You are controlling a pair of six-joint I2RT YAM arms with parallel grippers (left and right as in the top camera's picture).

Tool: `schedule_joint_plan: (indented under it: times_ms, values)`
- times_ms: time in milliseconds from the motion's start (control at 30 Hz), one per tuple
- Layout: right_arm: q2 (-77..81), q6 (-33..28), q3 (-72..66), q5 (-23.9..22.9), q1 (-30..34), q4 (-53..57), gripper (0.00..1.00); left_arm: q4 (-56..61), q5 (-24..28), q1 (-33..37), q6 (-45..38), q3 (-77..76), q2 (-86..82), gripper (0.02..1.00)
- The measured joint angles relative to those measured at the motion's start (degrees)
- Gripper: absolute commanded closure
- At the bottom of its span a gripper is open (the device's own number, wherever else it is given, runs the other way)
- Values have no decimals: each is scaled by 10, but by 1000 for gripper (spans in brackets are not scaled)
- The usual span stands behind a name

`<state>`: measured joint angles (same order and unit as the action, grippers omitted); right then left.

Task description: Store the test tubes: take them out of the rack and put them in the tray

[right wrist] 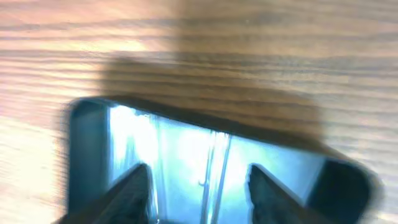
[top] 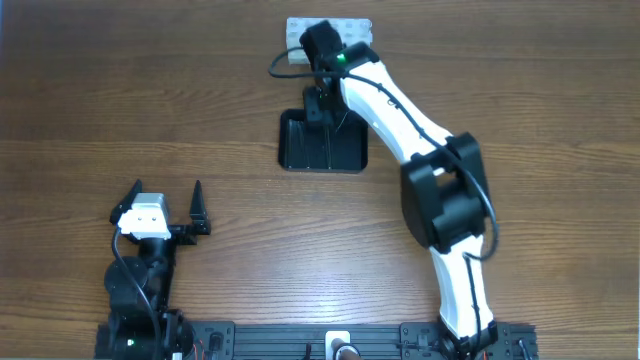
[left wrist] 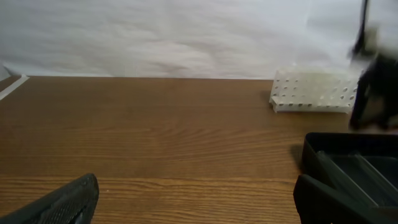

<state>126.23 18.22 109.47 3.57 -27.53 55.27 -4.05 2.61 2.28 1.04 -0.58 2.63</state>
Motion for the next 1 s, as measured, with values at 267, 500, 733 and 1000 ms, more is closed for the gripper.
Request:
schedule_joint_plan:
  times_ms: [267, 500, 733, 1000]
  values:
    - [-138, -49, 3, -123, 10, -105, 64, 0, 0, 0, 0, 0, 0, 20]
    - [-100, -78, 5, -186, 60, -202, 9, 0, 0, 0, 0, 0, 0, 18]
    - [-5, -77, 4, -171, 94, -289, 18, 0, 0, 0, 0, 0, 0, 18]
    - [40, -58, 3, -157, 102, -338, 84, 0, 0, 0, 0, 0, 0, 18]
